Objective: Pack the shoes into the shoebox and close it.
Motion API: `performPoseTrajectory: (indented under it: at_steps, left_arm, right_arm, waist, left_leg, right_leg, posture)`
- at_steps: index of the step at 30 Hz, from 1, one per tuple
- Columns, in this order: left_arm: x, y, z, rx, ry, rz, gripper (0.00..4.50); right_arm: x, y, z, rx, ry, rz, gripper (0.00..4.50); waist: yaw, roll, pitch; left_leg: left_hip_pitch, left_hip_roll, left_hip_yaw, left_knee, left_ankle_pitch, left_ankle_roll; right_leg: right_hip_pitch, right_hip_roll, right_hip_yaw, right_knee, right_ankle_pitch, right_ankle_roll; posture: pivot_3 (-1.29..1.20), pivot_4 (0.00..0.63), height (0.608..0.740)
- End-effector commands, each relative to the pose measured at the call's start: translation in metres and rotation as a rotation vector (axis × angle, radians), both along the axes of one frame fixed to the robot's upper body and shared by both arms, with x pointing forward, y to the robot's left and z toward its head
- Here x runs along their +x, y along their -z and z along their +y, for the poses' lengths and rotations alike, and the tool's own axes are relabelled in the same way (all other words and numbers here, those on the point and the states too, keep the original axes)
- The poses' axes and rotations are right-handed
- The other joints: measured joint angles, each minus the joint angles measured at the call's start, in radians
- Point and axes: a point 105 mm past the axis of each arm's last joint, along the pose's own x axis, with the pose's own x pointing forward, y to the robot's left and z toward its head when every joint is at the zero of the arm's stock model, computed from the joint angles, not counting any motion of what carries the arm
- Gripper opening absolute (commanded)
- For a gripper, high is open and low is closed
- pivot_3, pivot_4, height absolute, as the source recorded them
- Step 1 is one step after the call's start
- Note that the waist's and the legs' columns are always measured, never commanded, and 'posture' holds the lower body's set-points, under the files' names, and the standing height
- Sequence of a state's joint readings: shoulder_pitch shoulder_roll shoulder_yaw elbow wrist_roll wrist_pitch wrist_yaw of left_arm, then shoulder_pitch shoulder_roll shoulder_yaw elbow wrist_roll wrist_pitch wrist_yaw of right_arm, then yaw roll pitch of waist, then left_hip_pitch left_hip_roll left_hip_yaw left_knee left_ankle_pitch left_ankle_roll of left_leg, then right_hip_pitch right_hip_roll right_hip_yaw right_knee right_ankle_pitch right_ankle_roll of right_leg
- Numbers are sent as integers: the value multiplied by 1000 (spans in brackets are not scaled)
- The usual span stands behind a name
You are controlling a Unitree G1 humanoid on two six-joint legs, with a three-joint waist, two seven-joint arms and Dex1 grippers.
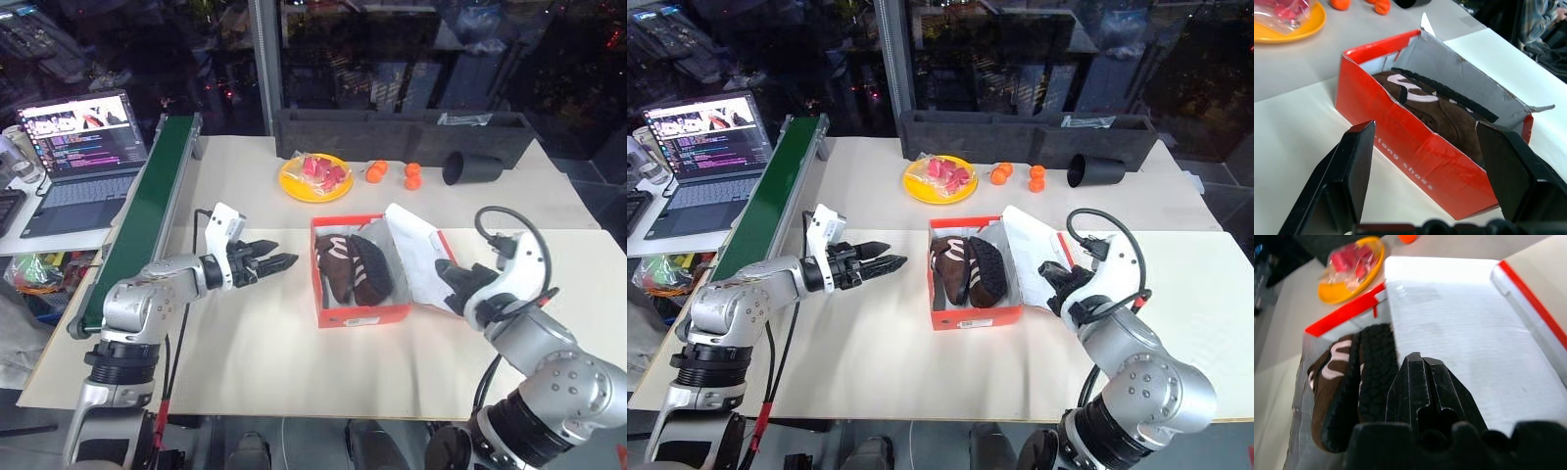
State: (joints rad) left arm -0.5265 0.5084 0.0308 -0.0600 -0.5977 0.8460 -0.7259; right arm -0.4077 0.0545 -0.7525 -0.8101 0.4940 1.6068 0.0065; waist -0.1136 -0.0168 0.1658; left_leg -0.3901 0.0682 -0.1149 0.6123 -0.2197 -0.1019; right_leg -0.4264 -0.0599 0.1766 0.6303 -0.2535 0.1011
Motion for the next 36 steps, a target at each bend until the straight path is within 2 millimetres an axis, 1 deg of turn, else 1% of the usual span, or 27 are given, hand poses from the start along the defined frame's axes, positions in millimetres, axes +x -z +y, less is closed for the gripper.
performPoseTrajectory:
  at_steps: [1,3,5,7,10,12,16,18,25,27,29,31,33,36]
  left_arm:
    - [1,-9,-5,-17,19,-47,3496]
    - [1,-8,-5,-16,18,-45,3496]
    - [1,-7,-4,-18,16,-42,3496]
    - [0,-6,-3,-18,14,-42,3496]
    - [-1,-6,-2,-20,9,-39,3496]
    - [-1,-5,-2,-16,9,-37,3496]
    - [-3,-6,-3,-16,14,-37,3496]
    - [-3,-6,-3,-10,14,-37,3496]
    - [-5,-5,-1,-13,-7,-38,3496]
    - [-6,-5,0,-13,-12,-38,3496]
    - [-6,-5,0,-13,-16,-38,3496]
    - [-5,-6,-1,-15,-16,-40,3496]
    - [-5,-7,-1,-16,-16,-46,3496]
    - [-3,-9,-1,-16,-18,-54,3496]
  right_arm:
    - [-8,31,-15,105,121,122,19]
    - [-11,43,-22,177,186,162,19]
    - [-18,55,-33,201,255,214,19]
    - [-20,58,-36,212,280,223,19]
    - [-22,60,-34,196,265,233,19]
    - [-24,62,-28,205,238,231,19]
    - [-34,79,-3,189,103,290,19]
    - [-36,85,1,183,80,320,19]
    - [-18,92,-10,208,99,374,19]
    - [-7,94,-11,219,102,385,19]
    - [2,98,-16,233,129,392,19]
    - [11,100,-26,246,177,379,19]
    - [22,101,-43,286,282,345,19]
    - [33,99,-57,359,397,279,19]
  waist:
    - [3,-1,0]
    - [4,0,1]
    - [10,0,1]
    - [13,0,1]
    - [12,0,1]
    - [13,0,1]
    - [15,0,1]
    - [13,0,1]
    - [13,0,1]
    - [14,0,1]
    - [14,0,1]
    - [14,-1,1]
    - [13,-1,1]
    - [14,-1,1]
  left_leg:
    - [0,0,0,0,0,0]
    - [-1,0,0,0,0,0]
    - [0,0,0,0,0,0]
    - [0,0,0,0,0,0]
    - [0,0,0,0,0,0]
    - [1,0,0,0,0,0]
    - [1,0,0,0,0,0]
    - [0,0,0,0,0,0]
    - [1,0,0,0,3,-2]
    - [1,0,0,1,4,-3]
    - [1,0,0,1,4,-3]
    - [1,0,0,1,4,-3]
    - [1,0,0,1,4,-3]
    - [1,0,0,2,4,-3]
  right_leg:
    - [0,0,0,0,0,0]
    - [0,0,0,0,1,-1]
    - [0,0,0,0,2,-3]
    - [0,0,0,1,2,-2]
    - [0,0,0,1,1,-2]
    - [0,0,0,1,1,-1]
    - [0,0,0,1,0,-1]
    - [0,0,0,0,0,-1]
    - [0,0,0,1,2,0]
    - [1,0,0,1,3,1]
    - [1,0,0,1,3,1]
    - [1,0,0,0,3,1]
    - [2,0,0,0,3,1]
    - [2,0,0,0,5,2]
  posture:
    - [0,150,710]
    - [0,150,710]
    - [0,150,710]
    - [0,150,710]
    - [0,150,710]
    - [0,150,710]
    - [0,150,710]
    - [0,150,710]
    - [0,150,710]
    - [0,150,710]
    - [0,150,710]
    - [0,150,710]
    - [0,150,710]
    - [0,150,710]
